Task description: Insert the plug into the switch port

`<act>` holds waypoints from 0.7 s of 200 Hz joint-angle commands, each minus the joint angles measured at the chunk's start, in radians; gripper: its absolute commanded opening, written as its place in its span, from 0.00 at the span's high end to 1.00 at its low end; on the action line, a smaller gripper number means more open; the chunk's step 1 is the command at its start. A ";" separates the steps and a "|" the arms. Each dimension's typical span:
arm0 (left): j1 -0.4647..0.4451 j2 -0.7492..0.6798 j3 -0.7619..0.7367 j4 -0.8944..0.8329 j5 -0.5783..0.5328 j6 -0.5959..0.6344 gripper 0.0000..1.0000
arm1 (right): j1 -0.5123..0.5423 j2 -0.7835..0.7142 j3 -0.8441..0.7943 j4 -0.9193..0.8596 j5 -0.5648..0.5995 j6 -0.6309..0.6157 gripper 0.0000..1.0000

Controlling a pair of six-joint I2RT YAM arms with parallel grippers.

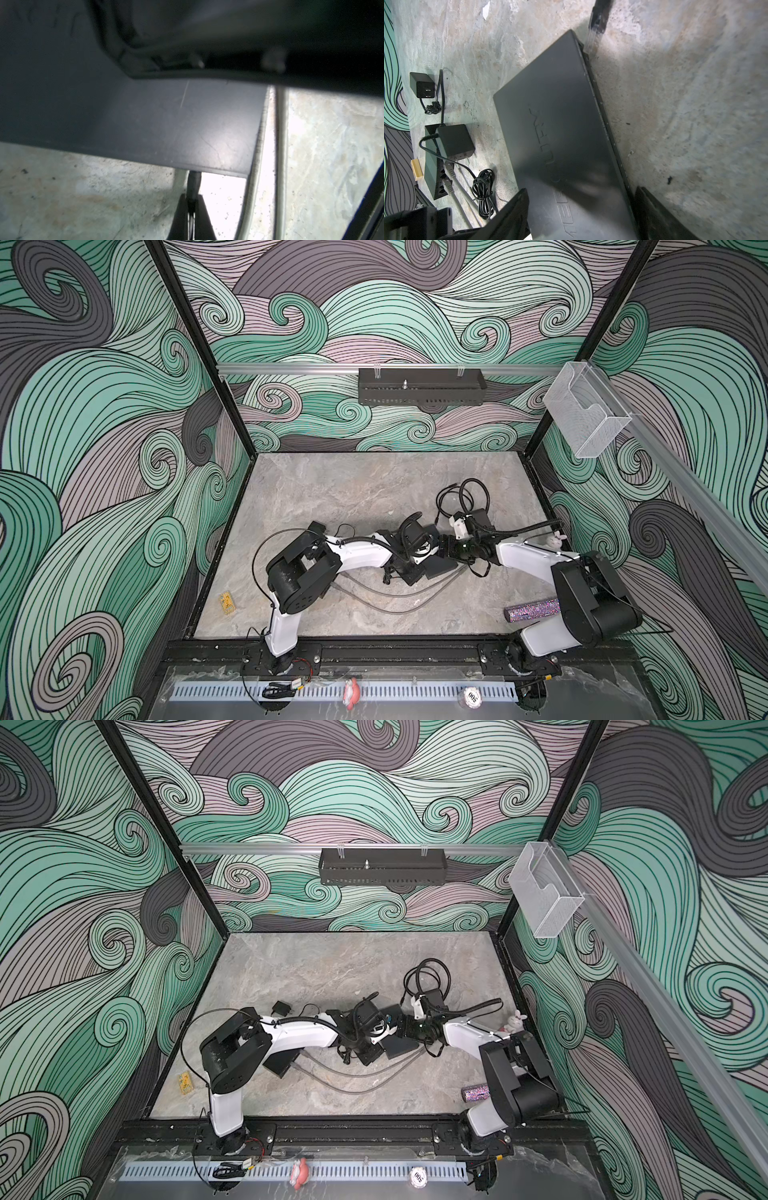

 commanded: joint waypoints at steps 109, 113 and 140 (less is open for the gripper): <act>-0.020 0.045 0.130 0.119 0.054 -0.018 1.00 | 0.073 0.002 -0.051 -0.044 -0.069 0.055 0.20; -0.022 0.045 0.130 0.123 0.053 -0.018 1.00 | 0.074 0.000 -0.051 -0.044 -0.069 0.054 0.20; -0.026 0.048 0.130 0.128 0.053 -0.018 1.00 | 0.076 -0.005 -0.059 -0.032 -0.084 0.056 0.20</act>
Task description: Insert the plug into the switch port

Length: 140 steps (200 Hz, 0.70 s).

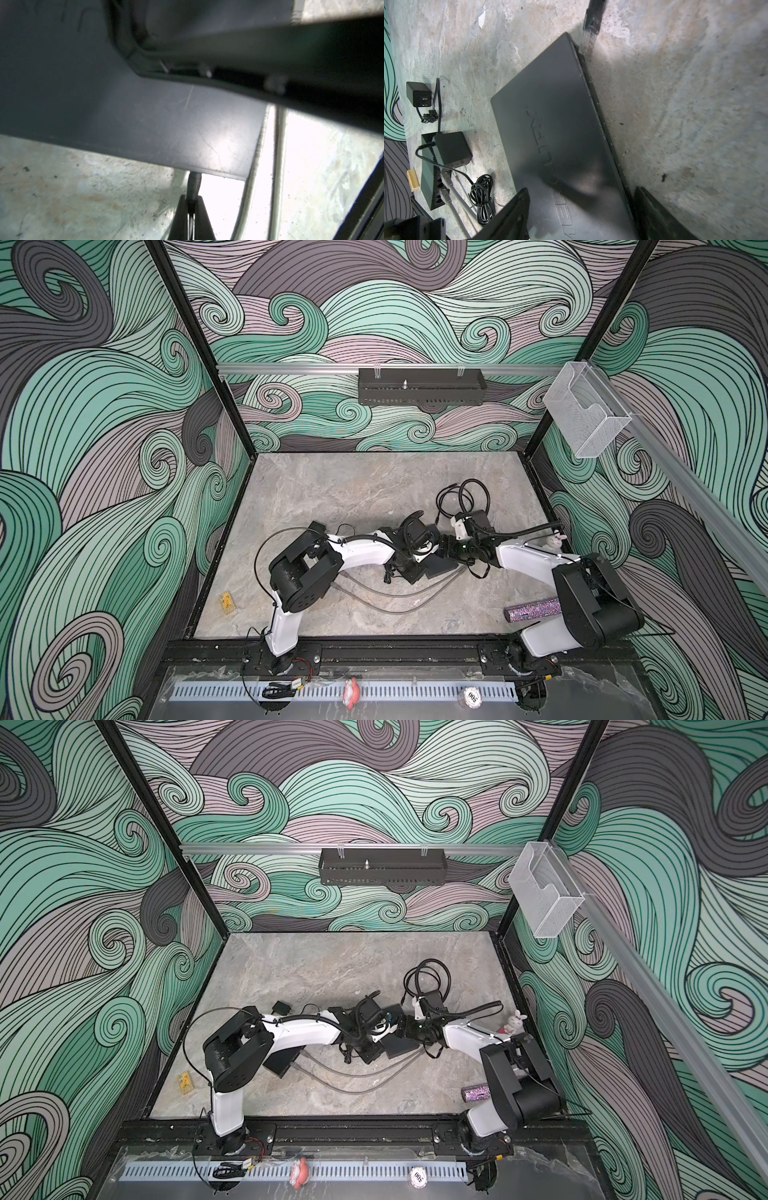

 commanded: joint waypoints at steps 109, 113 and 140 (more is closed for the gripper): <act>-0.025 0.022 0.073 0.210 0.063 0.004 1.00 | 0.062 -0.058 -0.095 -0.039 -0.143 0.026 0.51; -0.025 0.024 0.074 0.210 0.065 0.004 1.00 | 0.062 -0.062 -0.095 -0.042 -0.142 0.024 0.51; -0.025 0.028 0.078 0.216 0.081 0.008 1.00 | 0.062 -0.069 -0.098 -0.047 -0.151 0.017 0.55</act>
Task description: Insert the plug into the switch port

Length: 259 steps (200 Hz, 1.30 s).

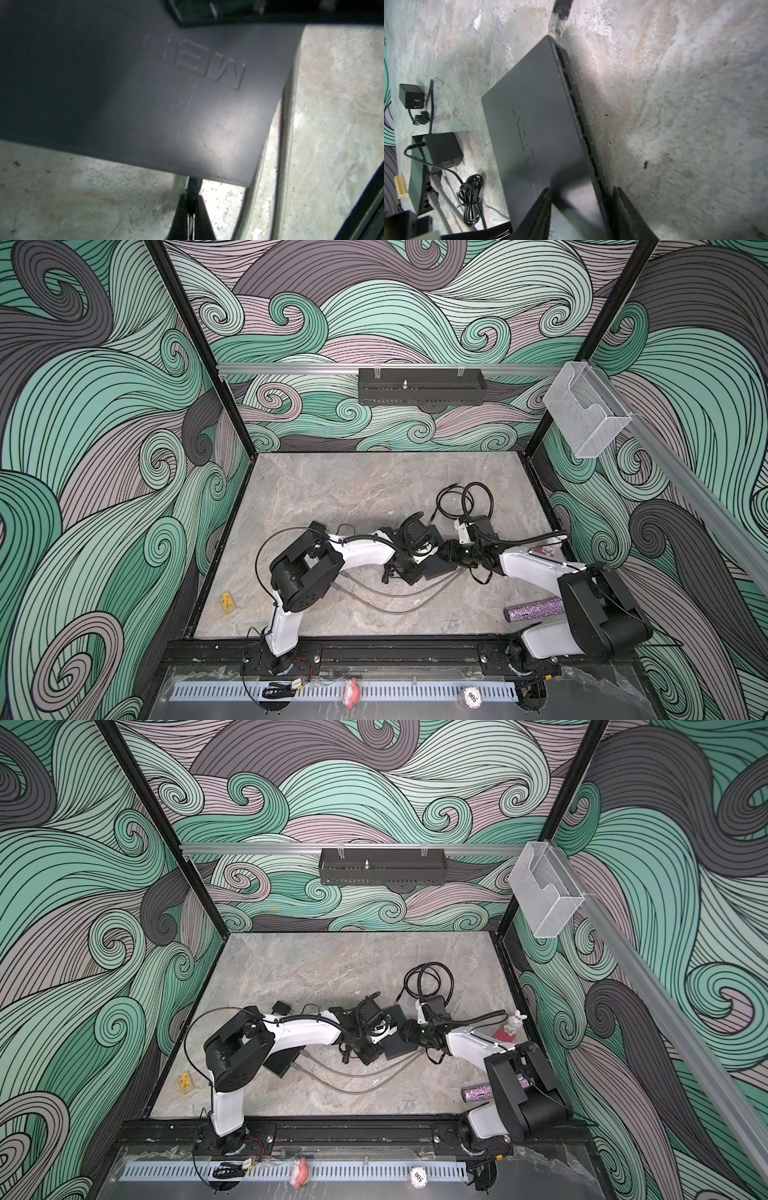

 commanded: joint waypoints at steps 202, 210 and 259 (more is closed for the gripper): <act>-0.004 -0.070 0.166 0.162 0.175 0.016 1.00 | 0.081 0.012 -0.035 -0.121 -0.089 -0.023 0.67; -0.001 -0.068 0.170 0.155 0.186 0.011 1.00 | 0.084 0.009 -0.033 -0.123 -0.086 -0.026 0.67; 0.002 -0.038 0.170 0.155 0.198 -0.004 1.00 | 0.089 -0.004 -0.030 -0.134 -0.091 -0.025 0.67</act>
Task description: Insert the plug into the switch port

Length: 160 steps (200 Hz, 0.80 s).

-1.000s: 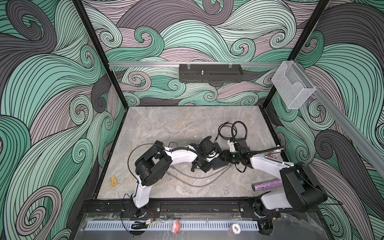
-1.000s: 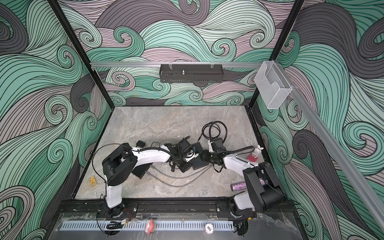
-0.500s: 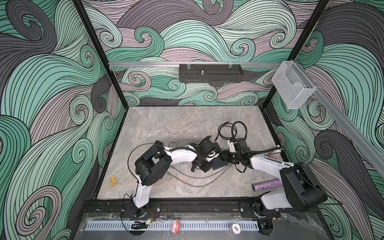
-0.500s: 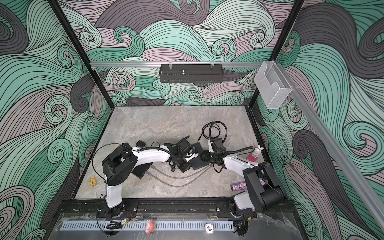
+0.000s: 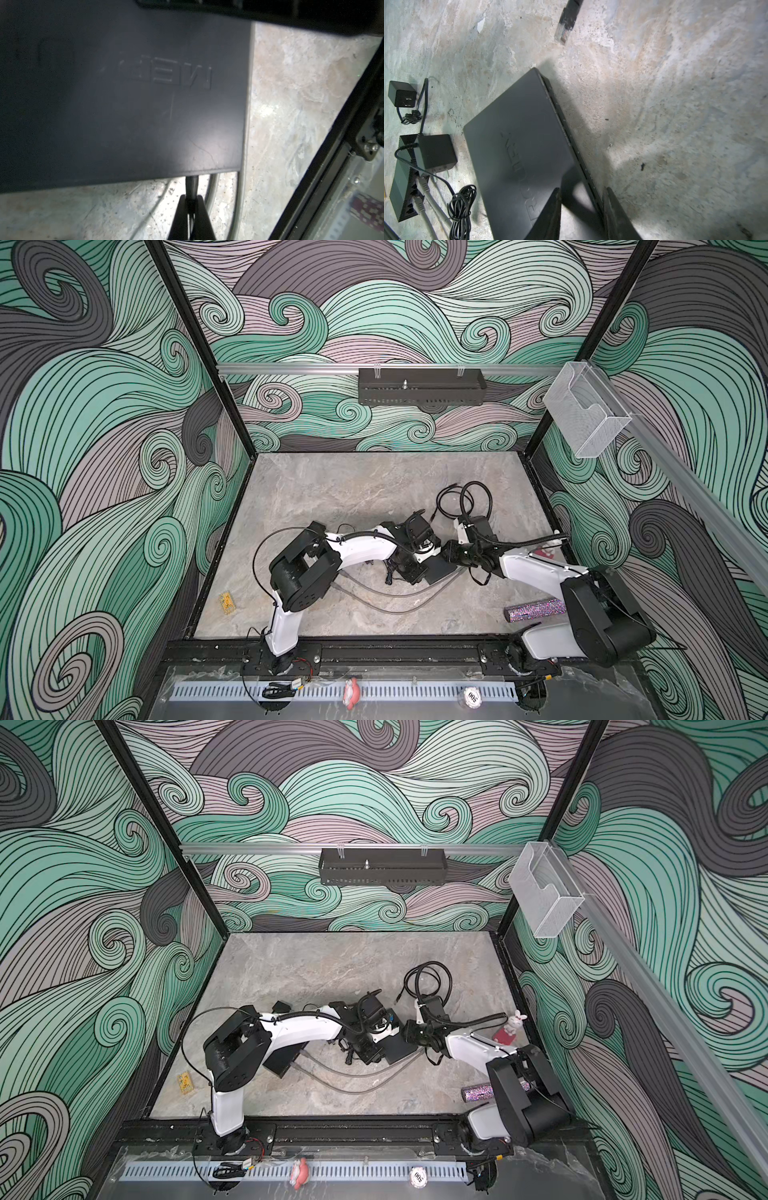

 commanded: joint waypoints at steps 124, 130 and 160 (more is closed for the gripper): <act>0.023 0.061 0.102 0.320 -0.007 -0.054 1.00 | 0.104 -0.019 -0.050 -0.124 -0.198 0.051 0.67; 0.024 0.062 0.104 0.323 -0.007 -0.054 1.00 | 0.111 -0.020 -0.051 -0.122 -0.198 0.055 0.67; 0.035 0.072 0.124 0.322 -0.010 -0.054 1.00 | 0.145 -0.014 -0.058 -0.100 -0.194 0.082 0.67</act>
